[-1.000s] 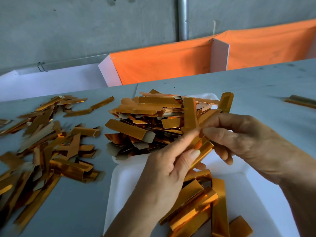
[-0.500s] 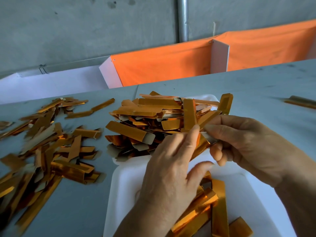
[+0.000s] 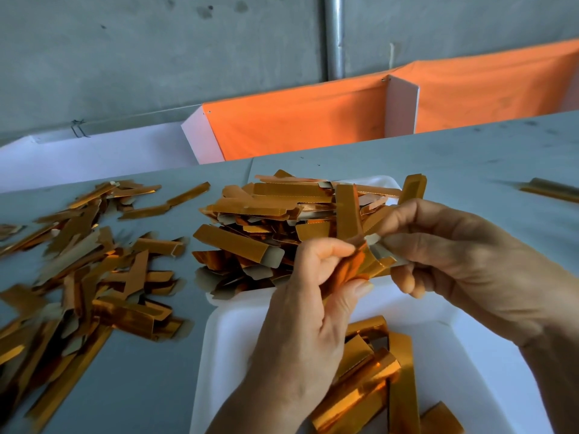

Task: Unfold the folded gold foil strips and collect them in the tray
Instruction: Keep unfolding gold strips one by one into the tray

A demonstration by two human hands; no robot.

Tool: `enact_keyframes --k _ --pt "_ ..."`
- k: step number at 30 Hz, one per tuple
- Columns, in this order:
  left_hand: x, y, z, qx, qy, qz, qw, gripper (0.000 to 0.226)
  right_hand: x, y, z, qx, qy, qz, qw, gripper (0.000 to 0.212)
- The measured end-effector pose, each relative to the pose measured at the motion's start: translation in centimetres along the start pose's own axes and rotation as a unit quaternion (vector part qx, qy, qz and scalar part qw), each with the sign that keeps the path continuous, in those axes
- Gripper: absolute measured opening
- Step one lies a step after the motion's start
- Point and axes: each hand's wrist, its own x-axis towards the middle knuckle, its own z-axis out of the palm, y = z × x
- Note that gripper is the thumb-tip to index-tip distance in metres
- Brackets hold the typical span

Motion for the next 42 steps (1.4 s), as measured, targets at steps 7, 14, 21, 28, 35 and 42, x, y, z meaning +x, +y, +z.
enact_keyframes --k 7,14,21,28,35,42 --pt "0.0 -0.3 -0.2 -0.029 0.005 0.014 0.999 0.018 -0.1 -0.3 -0.1 -0.028 -0.014 0.003 1.000 0.007" --pt "0.1 -0.7 -0.2 -0.076 0.038 0.016 0.996 0.041 -0.1 -0.3 -0.1 -0.042 -0.009 0.004 0.999 0.007" --pt "0.1 -0.5 0.2 0.017 0.082 0.042 0.996 0.059 -0.2 -0.4 0.3 -0.142 0.018 -0.063 0.988 0.016" --pt "0.3 -0.8 0.0 0.053 0.104 0.045 0.992 0.050 -0.2 -0.1 1.4 -0.252 0.050 -0.087 0.963 0.021" --pt "0.3 -0.7 0.1 0.080 0.112 0.041 0.990 0.044 -0.2 -0.2 1.8 -0.238 0.068 -0.059 0.967 0.017" --pt "0.3 -0.8 0.1 0.116 0.112 0.021 0.987 0.047 0.4 0.2 2.0 -0.207 0.079 0.056 0.973 0.006"
